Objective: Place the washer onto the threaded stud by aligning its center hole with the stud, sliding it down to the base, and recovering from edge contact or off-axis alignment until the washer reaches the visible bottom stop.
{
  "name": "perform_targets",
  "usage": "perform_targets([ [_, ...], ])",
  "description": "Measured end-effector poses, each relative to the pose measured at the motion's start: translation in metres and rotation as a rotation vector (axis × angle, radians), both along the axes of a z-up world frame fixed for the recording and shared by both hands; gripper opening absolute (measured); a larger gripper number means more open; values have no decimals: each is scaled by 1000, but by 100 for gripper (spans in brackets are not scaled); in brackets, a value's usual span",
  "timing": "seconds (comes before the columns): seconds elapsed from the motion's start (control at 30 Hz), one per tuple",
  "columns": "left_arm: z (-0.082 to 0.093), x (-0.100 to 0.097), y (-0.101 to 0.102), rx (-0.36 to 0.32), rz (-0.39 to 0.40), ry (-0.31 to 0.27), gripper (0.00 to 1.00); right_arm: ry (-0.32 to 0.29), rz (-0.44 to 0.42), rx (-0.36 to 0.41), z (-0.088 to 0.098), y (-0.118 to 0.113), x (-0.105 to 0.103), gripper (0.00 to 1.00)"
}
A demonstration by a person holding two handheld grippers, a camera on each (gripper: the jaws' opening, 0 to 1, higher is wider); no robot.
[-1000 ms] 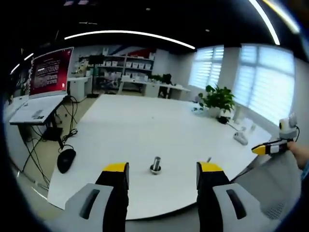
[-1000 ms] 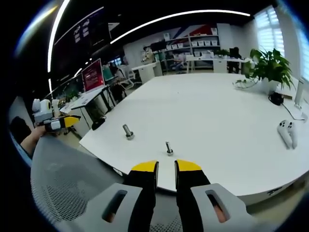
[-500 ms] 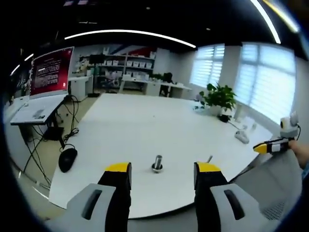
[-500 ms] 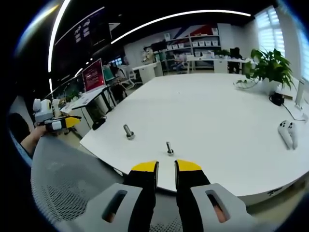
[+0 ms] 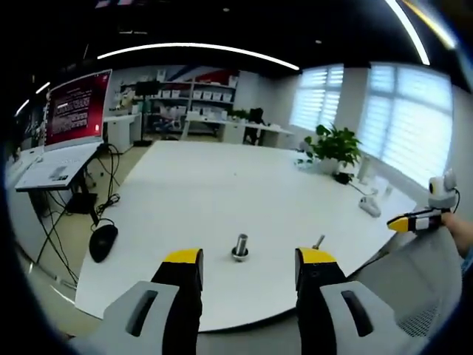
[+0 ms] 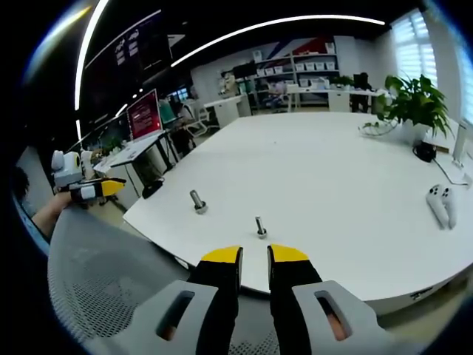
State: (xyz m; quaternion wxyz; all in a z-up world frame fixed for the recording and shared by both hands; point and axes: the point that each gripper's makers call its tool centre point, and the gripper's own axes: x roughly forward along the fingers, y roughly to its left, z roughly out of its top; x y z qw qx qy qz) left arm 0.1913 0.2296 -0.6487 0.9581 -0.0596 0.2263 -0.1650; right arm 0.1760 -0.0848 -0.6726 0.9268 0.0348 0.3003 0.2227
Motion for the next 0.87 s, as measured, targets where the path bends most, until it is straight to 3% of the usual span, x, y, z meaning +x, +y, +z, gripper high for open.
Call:
perform_targets([
  [0.87, 0, 0, 0, 0, 0, -3, 46, -5, -11, 0, 0, -2, 1, 16],
])
